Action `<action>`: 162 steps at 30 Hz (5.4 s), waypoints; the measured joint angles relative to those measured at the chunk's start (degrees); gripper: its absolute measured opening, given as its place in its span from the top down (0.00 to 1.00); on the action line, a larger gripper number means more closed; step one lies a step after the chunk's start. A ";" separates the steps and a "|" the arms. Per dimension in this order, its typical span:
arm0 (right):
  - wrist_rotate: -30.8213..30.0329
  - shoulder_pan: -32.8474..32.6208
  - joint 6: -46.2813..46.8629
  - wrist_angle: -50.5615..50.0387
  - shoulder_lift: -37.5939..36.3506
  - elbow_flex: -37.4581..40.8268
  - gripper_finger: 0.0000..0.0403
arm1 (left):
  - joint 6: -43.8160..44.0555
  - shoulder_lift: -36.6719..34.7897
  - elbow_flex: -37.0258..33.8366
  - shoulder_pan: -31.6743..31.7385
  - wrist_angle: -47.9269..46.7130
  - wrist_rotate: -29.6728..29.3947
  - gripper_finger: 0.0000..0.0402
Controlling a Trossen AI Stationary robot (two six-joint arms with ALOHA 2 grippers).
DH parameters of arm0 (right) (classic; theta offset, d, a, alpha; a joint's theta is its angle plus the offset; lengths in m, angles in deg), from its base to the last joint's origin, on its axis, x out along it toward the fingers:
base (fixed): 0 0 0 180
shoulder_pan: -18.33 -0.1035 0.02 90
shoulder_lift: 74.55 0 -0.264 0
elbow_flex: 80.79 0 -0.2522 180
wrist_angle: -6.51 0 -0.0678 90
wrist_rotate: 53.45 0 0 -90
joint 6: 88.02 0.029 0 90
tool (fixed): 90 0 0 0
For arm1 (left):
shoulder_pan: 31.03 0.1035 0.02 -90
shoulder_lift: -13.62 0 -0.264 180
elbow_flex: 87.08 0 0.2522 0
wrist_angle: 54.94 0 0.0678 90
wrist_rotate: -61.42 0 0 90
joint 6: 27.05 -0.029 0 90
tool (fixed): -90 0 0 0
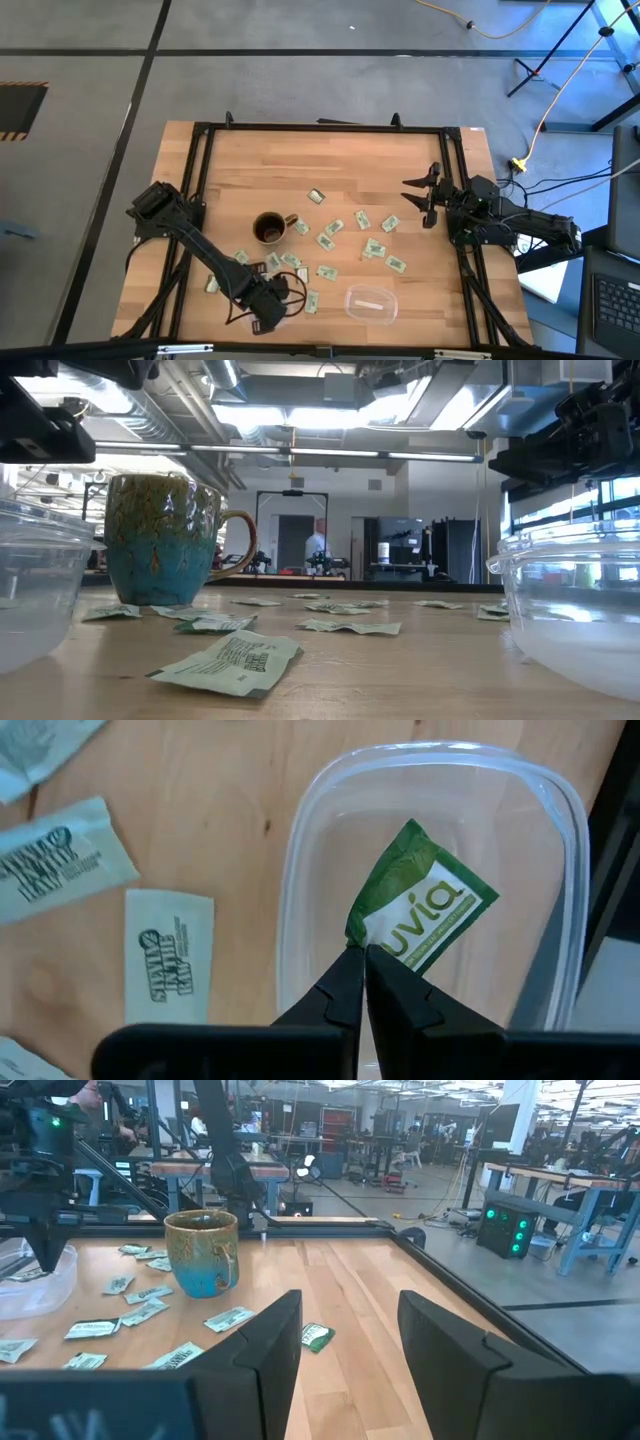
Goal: Pick and place items into bin
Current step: Put the green stevia packet into the left transparent bin
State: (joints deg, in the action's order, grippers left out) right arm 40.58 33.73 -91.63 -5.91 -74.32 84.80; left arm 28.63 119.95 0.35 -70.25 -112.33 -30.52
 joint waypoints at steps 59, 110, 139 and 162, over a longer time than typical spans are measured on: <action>-0.02 0.02 -2.75 1.27 0.00 0.00 0.58 | 69.63 -14.60 -9.50 -13.75 -23.49 -1.84 0.93; 0.01 0.01 -2.75 1.86 0.00 0.01 0.58 | 68.03 -15.01 -29.09 -12.35 -5.79 10.74 0.82; 0.01 0.02 -2.91 1.83 0.00 0.00 0.58 | 60.97 -14.73 -29.27 -7.63 1.58 10.92 0.84; 0.02 0.02 -2.89 1.75 0.00 0.00 0.58 | 59.90 -14.80 -30.28 -5.88 7.48 6.00 0.84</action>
State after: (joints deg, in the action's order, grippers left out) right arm 40.61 33.75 -94.52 -4.16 -74.32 84.80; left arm 88.54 105.15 -29.92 -76.13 -104.86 -24.52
